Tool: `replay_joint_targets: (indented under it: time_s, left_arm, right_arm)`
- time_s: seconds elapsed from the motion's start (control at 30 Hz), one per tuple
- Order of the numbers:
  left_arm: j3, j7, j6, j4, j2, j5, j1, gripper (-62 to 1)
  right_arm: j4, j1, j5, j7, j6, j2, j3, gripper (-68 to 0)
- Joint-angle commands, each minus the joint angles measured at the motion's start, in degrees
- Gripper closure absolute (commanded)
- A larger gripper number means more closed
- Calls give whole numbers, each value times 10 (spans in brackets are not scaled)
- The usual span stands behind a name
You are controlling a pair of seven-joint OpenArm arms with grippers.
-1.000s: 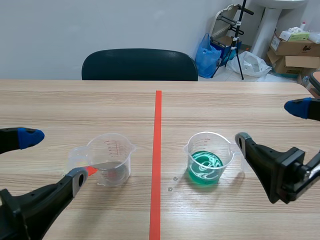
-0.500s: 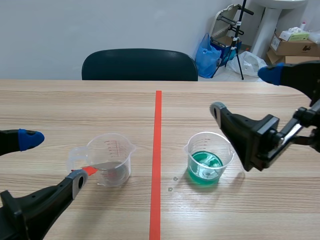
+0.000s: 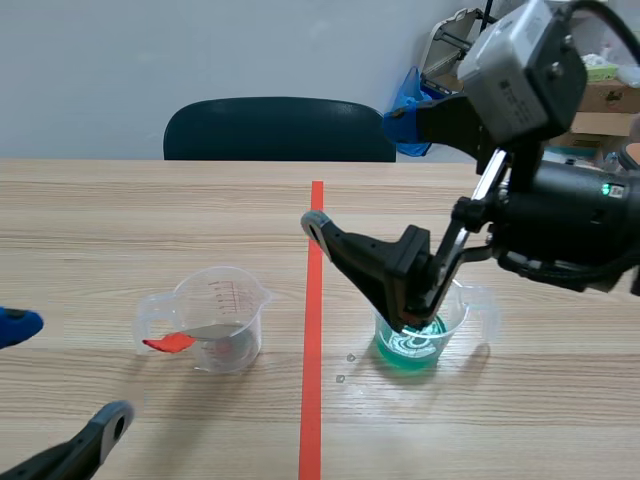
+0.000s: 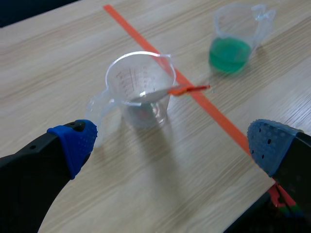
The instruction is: Do the redox reaction experiment
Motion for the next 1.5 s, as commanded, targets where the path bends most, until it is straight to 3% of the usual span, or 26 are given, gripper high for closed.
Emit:
replay_joint_targets:
  time_s: [0.0, 0.33, 0.7, 0.87, 1.0, 1.27, 1.47]
  left_arm:
    - [-18, -22, 5, 5, 7, -4, 31, -623]
    - [-102, -102, 10, -15, 75, 106, 158, -623]
    - [-143, -232, 21, -54, 154, 191, 174, -623]
    - [-144, -236, 21, -59, 155, 193, 174, -623]
    - [-144, -236, 21, -59, 155, 193, 174, -623]
    - [-144, -236, 21, -59, 155, 193, 174, -623]
    - [-144, -236, 21, -59, 153, 193, 174, -623]
  right_arm:
    - [-12, 19, -9, 35, -2, 4, -14, -679]
    - [-138, 101, -126, 252, -3, -15, -160, -679]
    - [-270, 136, -246, 372, -44, -87, -247, -679]
    - [-303, 142, -287, 391, -70, -120, -266, -679]
    - [-322, 142, -314, 397, -71, -143, -270, -679]
    - [-356, 144, -318, 397, -76, -182, -270, -679]
    - [-359, 144, -321, 397, -107, -184, -270, -679]
